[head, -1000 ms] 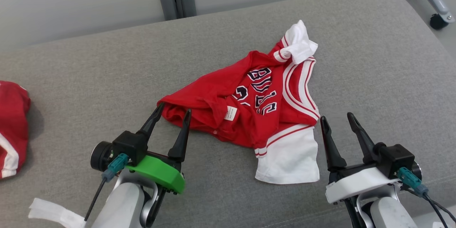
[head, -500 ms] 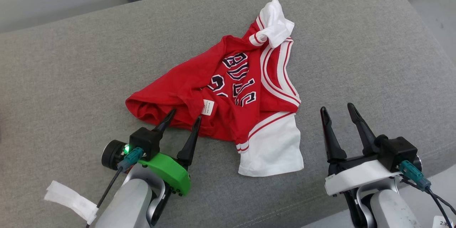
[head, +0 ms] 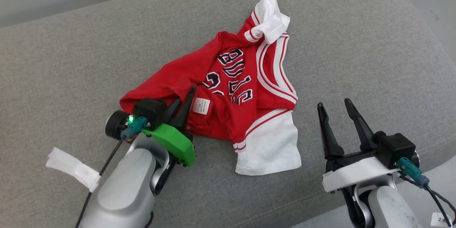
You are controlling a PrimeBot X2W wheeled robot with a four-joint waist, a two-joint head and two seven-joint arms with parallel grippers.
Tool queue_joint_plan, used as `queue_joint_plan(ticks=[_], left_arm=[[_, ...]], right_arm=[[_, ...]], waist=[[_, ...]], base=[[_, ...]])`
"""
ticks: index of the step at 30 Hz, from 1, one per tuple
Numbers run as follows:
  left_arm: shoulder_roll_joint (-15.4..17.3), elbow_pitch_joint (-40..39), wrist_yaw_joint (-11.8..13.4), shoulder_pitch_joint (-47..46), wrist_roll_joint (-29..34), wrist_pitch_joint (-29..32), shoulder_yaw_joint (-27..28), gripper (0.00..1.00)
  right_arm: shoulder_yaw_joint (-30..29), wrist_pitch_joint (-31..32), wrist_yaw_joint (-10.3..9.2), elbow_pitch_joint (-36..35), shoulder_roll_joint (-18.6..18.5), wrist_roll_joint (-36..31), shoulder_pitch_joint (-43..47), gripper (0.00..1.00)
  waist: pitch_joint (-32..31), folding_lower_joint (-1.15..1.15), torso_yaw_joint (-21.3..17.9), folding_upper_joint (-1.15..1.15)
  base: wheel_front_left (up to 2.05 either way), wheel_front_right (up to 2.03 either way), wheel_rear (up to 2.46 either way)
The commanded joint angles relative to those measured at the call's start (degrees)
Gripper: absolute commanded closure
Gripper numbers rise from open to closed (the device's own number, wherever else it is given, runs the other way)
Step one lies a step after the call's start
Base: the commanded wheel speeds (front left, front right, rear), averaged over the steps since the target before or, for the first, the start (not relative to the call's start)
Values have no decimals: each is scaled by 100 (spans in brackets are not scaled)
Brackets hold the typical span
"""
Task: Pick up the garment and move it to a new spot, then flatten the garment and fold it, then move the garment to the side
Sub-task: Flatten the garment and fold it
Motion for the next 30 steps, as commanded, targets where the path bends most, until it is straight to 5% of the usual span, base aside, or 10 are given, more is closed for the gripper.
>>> queue_joint_plan(ticks=[1, 15, 21, 22, 23, 30], left_arm=[[68, -56, 1, -181, -14, 0, 57, 100], [1256, -438, 0, -2121, 102, 0, 203, 100], [1376, -100, 1, -2146, -158, 0, 115, 100], [1420, 38, 1, -2105, -160, 1, 97, 62], [1427, 126, 1, -2080, -183, 1, 106, 0], [1438, 665, 2, -1716, -312, 1, 296, 0]], right_arm=[[-12, -21, -8, -22, -8, -13, -27, 0], [-53, -21, -8, -9, -8, 25, -56, 0], [-34, -21, -8, -4, -8, 76, -66, 0], [-30, -21, -8, -8, -8, 84, -87, 0], [-29, -21, -8, -6, -8, 86, -106, 0], [-85, -21, -8, -7, -8, 56, -119, 0]], waist=[[0, -1, 15, 0], [-93, -1, 163, 0], [-30, -1, 100, 0], [-12, -1, 92, 0], [4, -1, 88, 0], [86, -1, 177, 0]], base=[[0, 0, 0], [0, 0, 0], [0, 0, 0], [0, 0, 0], [0, 0, 0], [0, 0, 0]])
